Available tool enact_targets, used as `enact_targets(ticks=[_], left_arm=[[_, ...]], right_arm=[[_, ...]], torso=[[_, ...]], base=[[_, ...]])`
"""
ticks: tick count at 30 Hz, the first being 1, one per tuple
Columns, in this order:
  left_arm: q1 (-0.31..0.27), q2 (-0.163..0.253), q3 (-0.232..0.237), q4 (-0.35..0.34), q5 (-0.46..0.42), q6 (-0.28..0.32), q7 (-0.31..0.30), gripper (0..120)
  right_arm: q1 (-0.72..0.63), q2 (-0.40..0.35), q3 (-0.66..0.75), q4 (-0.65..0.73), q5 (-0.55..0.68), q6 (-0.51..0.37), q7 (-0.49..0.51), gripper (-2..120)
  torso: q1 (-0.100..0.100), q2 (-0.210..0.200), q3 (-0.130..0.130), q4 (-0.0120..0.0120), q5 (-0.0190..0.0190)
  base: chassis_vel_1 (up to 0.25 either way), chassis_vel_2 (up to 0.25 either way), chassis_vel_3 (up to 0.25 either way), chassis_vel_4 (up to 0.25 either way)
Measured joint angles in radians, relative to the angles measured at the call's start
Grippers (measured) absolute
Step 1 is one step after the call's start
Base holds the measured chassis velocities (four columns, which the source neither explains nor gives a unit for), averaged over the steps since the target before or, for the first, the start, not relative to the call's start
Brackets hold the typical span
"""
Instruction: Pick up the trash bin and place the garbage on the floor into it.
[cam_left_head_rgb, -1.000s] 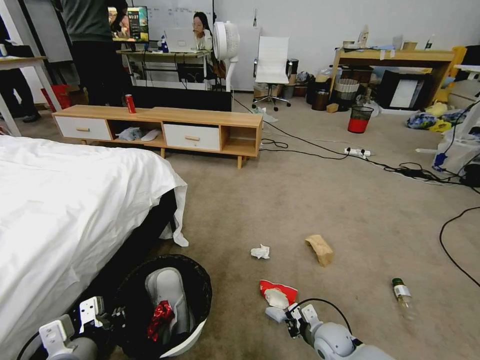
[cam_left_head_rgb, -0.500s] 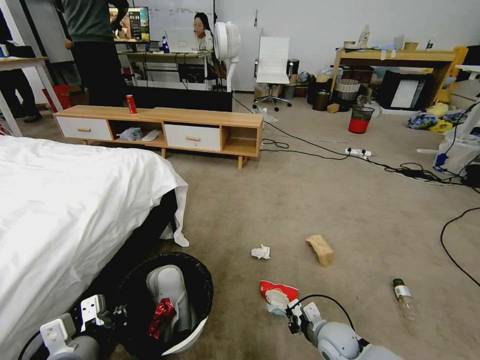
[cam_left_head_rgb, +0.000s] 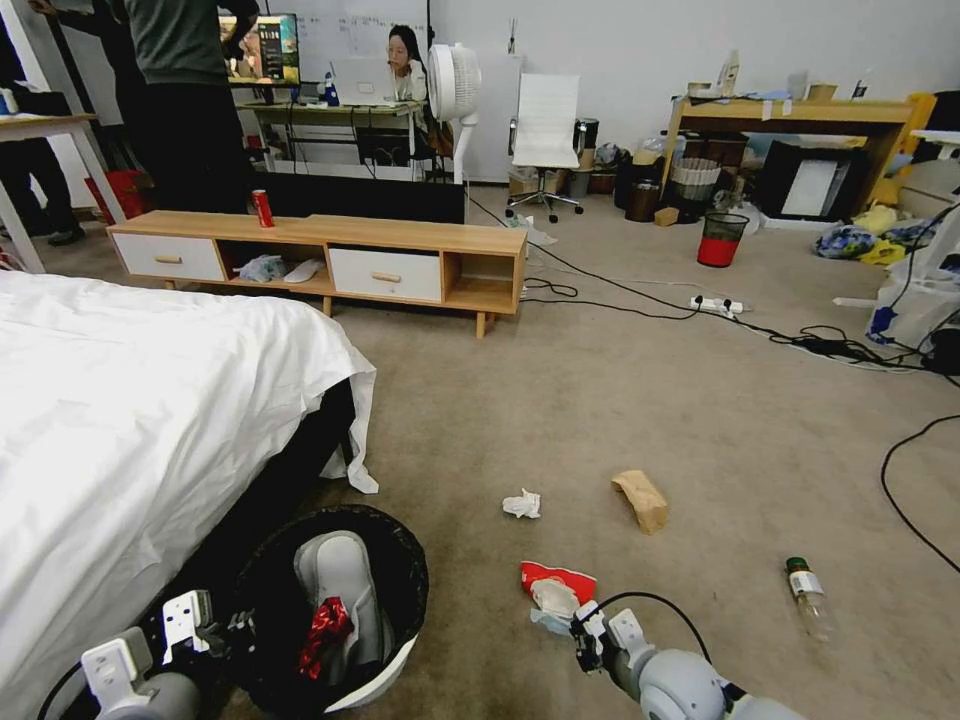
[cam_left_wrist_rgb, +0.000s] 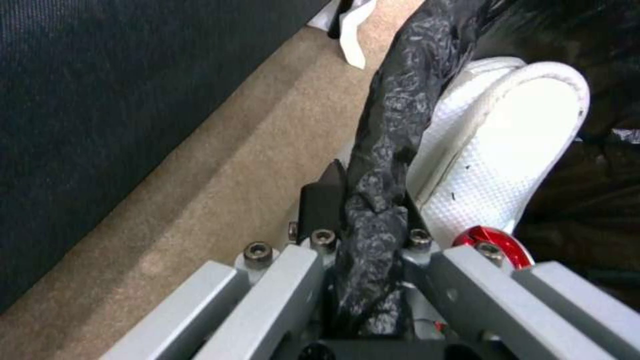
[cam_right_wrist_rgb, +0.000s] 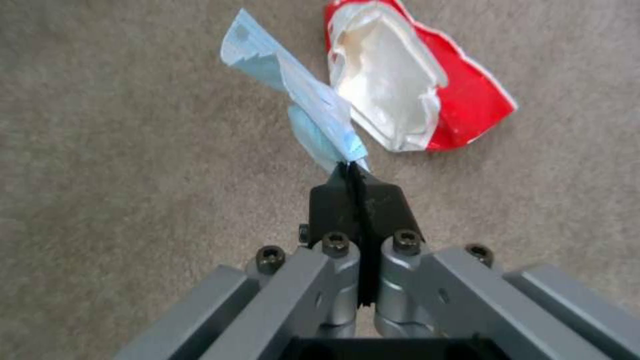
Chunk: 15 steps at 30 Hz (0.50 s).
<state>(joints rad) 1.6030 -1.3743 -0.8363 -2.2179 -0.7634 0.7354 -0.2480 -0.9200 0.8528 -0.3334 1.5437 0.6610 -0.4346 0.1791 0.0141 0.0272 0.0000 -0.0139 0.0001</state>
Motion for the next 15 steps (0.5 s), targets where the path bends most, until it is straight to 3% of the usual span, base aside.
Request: enact_targets(ticks=[15], left_arm=[[-0.004, -0.001, 0.009, 0.004, 0.007, 0.0, 0.003, 2]], right_arm=[[-0.078, -0.104, 0.103, 0.179, 0.022, -0.006, 0.024, 0]], torso=[[0.0, 0.0, 0.0, 0.0, 0.0]], base=[[0.0, 0.0, 0.0, 0.0]])
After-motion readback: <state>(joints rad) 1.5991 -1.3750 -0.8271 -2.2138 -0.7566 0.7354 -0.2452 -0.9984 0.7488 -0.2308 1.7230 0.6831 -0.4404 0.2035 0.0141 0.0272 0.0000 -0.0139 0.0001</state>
